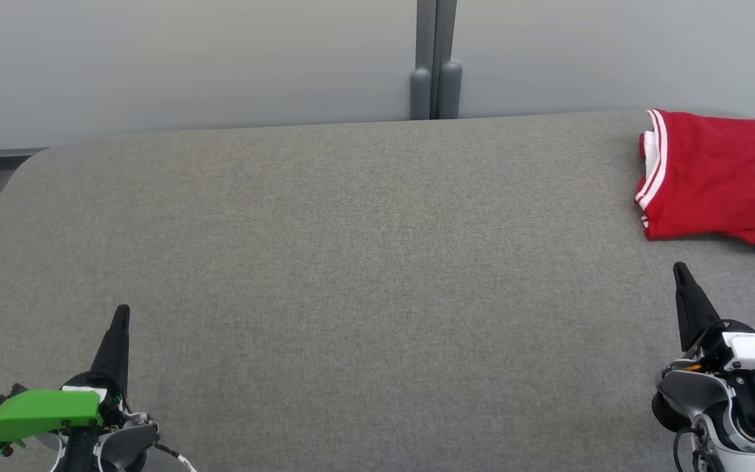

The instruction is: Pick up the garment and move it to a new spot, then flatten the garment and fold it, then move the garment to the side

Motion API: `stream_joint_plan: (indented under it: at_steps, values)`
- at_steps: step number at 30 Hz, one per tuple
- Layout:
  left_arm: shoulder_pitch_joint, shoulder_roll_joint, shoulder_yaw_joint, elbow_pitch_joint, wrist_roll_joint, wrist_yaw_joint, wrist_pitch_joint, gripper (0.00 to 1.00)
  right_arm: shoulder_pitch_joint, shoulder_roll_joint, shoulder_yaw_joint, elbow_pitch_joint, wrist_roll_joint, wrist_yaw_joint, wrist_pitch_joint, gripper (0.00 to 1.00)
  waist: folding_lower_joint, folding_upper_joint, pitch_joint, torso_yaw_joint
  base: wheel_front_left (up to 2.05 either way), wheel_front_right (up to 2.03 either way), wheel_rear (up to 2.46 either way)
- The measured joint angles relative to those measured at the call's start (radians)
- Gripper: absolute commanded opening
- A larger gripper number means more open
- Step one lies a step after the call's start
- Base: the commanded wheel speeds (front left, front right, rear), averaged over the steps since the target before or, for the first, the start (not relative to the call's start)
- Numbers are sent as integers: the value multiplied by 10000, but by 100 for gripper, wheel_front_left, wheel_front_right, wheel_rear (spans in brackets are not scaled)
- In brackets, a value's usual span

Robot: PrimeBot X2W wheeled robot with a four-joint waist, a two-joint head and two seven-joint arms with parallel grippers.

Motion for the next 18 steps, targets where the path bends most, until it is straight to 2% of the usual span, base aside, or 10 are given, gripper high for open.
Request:
stream_joint_plan:
  at_steps: [18]
  values:
    - [0, -2, 6, 6, 0, 0, 0, 0, -1, 0, 0, 0, 0, 0, 0, 0, 0, 0, 0, 0, 0, 0, 0]
